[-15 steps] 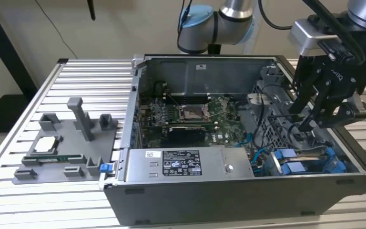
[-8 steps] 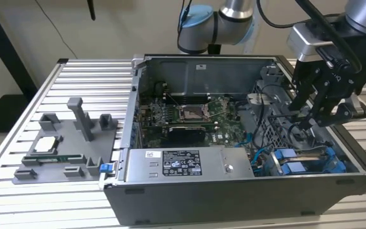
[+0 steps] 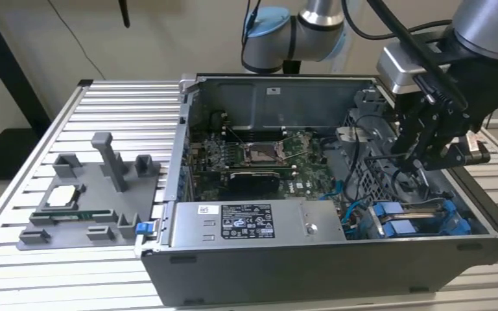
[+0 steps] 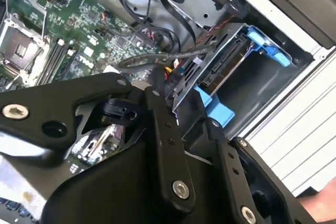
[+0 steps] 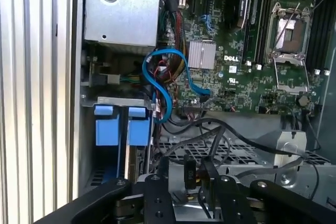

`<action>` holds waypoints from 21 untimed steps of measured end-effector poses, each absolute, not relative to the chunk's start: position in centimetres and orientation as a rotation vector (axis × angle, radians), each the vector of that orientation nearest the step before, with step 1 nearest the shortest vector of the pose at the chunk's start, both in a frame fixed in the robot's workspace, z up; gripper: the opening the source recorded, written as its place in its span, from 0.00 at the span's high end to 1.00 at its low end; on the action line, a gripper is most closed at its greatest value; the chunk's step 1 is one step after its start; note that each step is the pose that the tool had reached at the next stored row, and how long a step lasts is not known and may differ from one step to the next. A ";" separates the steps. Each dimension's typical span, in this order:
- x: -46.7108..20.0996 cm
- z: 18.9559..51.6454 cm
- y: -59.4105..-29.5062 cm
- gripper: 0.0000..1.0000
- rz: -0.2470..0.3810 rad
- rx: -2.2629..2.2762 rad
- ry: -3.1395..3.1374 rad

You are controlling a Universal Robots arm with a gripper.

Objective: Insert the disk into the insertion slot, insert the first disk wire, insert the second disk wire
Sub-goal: 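Insert the disk into the insertion slot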

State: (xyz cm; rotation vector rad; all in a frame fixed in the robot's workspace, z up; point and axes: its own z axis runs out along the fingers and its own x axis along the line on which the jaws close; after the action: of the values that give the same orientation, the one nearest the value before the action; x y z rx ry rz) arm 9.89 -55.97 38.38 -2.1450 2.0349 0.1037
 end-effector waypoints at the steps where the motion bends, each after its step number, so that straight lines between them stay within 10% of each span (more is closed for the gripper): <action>1: 9.8 38.3 -56.0 0.00 0.109 -2.139 2.029; 21: 9.4 38.3 -56.0 0.00 0.076 -2.111 1.994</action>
State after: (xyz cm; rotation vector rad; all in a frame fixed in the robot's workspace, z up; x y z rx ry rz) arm 9.40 -55.97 38.28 -2.1106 1.9940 0.0756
